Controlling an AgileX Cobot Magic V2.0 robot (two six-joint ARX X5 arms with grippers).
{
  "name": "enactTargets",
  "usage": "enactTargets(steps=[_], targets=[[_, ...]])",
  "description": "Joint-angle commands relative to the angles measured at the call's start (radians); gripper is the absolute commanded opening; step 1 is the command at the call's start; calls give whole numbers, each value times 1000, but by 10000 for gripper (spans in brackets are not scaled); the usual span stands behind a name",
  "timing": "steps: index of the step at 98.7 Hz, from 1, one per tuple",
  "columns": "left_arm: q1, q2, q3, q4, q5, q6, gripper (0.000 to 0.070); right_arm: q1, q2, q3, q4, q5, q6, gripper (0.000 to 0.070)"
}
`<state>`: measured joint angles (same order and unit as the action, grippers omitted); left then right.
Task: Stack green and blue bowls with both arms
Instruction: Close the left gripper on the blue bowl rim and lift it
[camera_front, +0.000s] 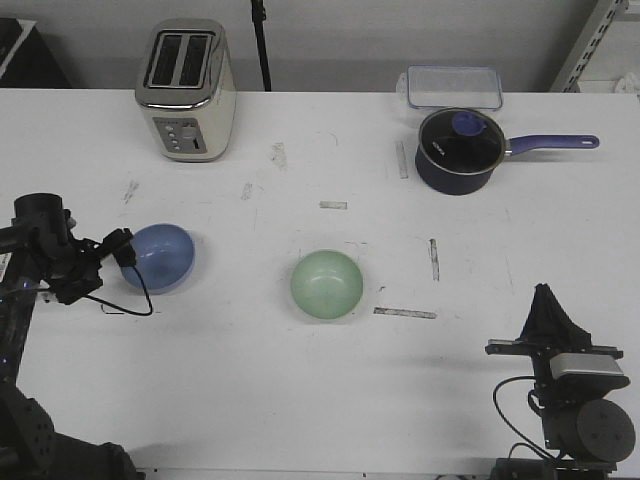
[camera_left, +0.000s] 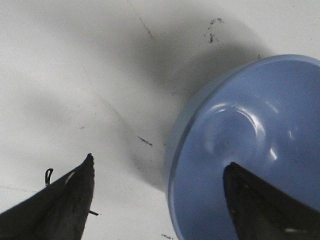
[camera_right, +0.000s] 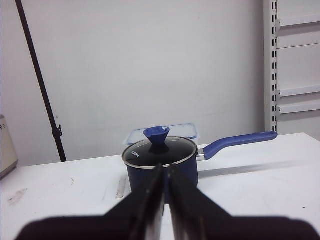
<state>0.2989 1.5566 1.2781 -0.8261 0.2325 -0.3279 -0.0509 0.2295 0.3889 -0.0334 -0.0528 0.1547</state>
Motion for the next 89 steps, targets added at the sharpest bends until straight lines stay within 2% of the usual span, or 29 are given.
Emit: enactTargets(steps=[1,72,78,89], targets=[[0,23,24,5,-3,11,487,2,-2,3,11,0,5,8],[-58,105,23,48,-4,2,480,2,-2,3,11,0,5,7],[-59,111,23,48,-4,2,459,2,-2,3,11,0,5,7],[-59,116,23,48,-9,3,332,2,-2,3,11,0,5,7]])
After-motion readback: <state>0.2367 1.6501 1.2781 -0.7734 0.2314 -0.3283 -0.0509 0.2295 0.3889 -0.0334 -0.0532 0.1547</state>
